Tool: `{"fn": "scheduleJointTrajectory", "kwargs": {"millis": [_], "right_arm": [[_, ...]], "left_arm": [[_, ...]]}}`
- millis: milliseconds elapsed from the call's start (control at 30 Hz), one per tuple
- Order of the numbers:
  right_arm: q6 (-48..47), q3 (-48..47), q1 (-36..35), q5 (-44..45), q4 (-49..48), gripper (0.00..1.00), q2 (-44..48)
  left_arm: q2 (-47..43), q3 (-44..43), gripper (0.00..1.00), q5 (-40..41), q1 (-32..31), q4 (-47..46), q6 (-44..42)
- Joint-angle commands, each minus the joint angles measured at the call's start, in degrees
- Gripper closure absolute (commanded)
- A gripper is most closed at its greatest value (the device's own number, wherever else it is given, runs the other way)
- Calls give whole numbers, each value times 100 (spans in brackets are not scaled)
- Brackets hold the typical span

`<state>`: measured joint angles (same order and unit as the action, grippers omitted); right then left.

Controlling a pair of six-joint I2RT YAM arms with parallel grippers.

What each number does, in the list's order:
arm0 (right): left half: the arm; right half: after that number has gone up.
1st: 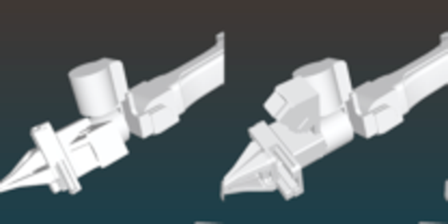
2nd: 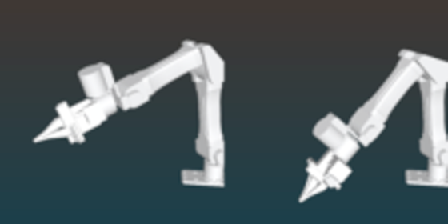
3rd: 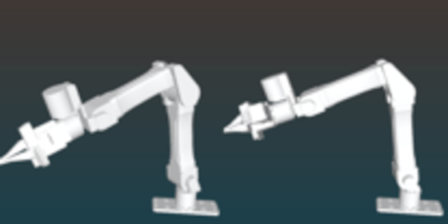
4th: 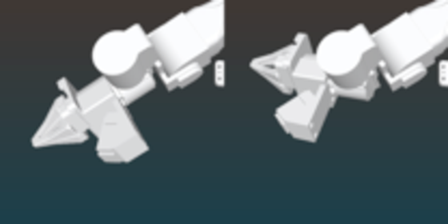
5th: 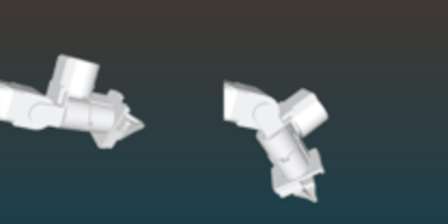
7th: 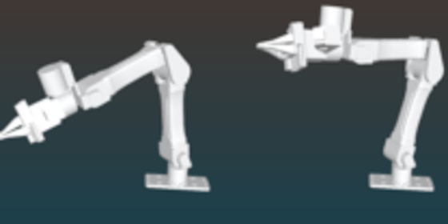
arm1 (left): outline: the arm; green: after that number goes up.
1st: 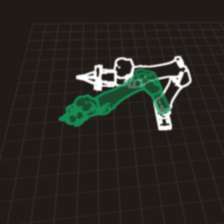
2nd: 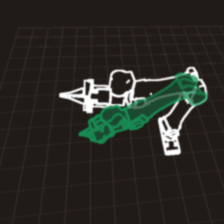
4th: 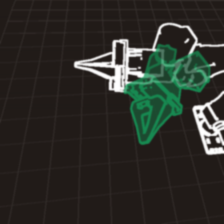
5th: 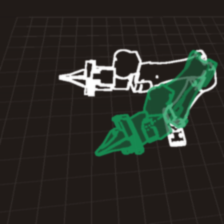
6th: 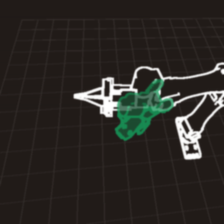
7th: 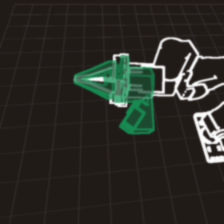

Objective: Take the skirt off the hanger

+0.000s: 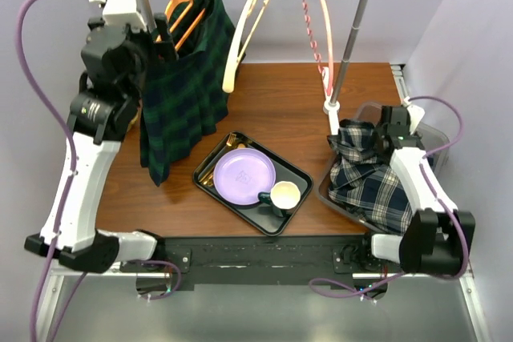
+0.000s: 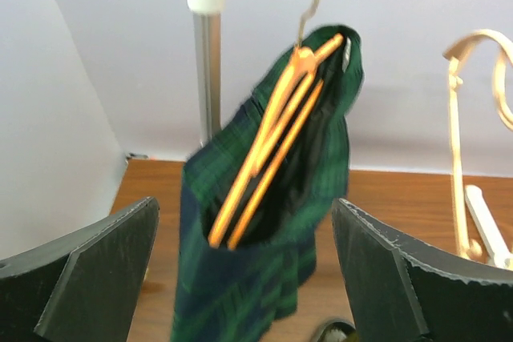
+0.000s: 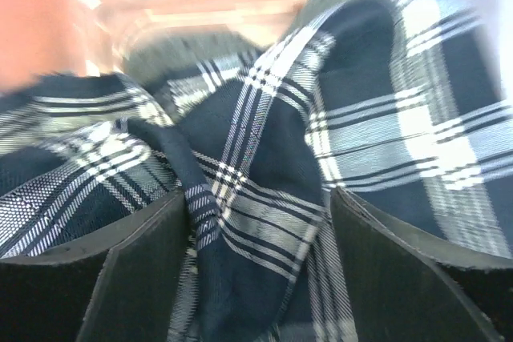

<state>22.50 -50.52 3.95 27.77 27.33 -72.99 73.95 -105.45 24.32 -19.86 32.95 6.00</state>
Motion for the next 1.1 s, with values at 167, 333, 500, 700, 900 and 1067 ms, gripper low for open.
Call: {"fn": "scheduleJointTrajectory", "kwargs": {"millis": [167, 333, 500, 700, 900, 1067], "right_arm": [[-10, -1091, -43, -1174, 633, 24, 892], [377, -1285, -183, -2389, 441, 30, 1050], [764, -610, -201, -3066, -78, 30, 901], [809, 200, -201, -1751, -316, 41, 690], [747, 569, -201, -853, -553, 49, 778], [615, 649, -157, -19, -685, 52, 304]], "left_arm": [[708, -740, 8, -1201, 588, 379, -354], [1121, -1004, 9, -1745, 904, 353, -511], [1358, -1048, 12, -2290, 1071, 80, -574], [1473, -987, 16, -2624, 1089, -52, -811], [1166, -257, 23, -3011, 1089, -772, -943], [1253, -283, 27, -3056, 1089, -790, -978]]}}
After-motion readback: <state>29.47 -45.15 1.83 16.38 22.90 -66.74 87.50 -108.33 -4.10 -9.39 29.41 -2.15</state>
